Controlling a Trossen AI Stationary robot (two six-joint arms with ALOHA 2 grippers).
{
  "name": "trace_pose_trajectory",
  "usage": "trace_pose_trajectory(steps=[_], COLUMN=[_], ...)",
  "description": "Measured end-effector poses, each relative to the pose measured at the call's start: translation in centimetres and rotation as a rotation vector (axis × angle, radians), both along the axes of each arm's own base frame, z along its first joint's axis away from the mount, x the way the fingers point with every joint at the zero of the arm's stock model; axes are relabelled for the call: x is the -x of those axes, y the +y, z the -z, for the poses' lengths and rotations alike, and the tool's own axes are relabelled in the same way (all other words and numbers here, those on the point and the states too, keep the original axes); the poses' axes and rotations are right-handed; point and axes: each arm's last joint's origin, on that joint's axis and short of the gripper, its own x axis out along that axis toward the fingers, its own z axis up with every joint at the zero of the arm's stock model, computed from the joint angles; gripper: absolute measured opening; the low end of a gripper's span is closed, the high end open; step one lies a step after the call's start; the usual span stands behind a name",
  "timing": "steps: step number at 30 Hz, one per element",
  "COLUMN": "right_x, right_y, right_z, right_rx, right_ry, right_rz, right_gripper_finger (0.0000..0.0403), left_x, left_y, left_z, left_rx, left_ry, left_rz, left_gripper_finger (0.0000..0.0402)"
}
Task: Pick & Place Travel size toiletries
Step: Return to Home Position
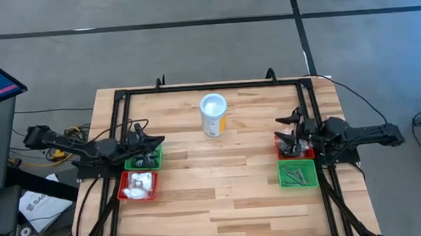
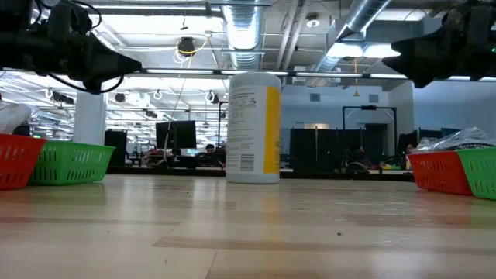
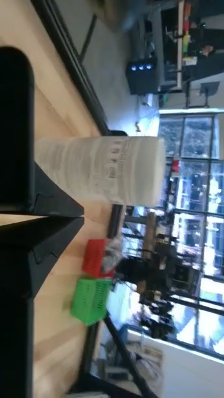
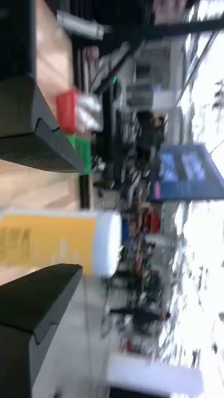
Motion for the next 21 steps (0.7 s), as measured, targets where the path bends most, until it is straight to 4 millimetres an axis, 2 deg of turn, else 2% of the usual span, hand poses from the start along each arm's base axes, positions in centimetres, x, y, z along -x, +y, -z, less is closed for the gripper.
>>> trace_pose_trajectory(steps=[4, 7, 16, 19, 21], right_x=[0.0, 0.0, 0.0, 0.2, 0.2], right_y=[0.4, 0.4, 0.4, 0.4, 0.4], right_z=[-0.2, -0.1, 0.2, -0.6, -0.8], right_rx=[0.042, 0.051, 0.059, 0.070, 0.094], right_ry=[-0.013, -0.004, 0.029, -0.051, -0.030], right_rz=[-0.079, -0.079, -0.077, -0.076, -0.073], right_gripper_finger=[0.0240, 0.0240, 0.0240, 0.0240, 0.0240], left_x=[0.3, 0.8, 1.5, 1.7, 1.7], left_y=[0.2, 0.6, 1.2, 1.3, 1.3], left_z=[-0.4, -1.0, -1.5, -1.7, -1.7], left_rx=[-0.068, -0.069, -0.113, -0.122, -0.116], left_ry=[-0.013, -0.061, -0.115, -0.131, -0.139], left_rz=[-0.025, -0.086, -0.070, -0.048, -0.051], left_gripper_finger=[0.0004, 0.0004, 0.0004, 0.0004, 0.0004])
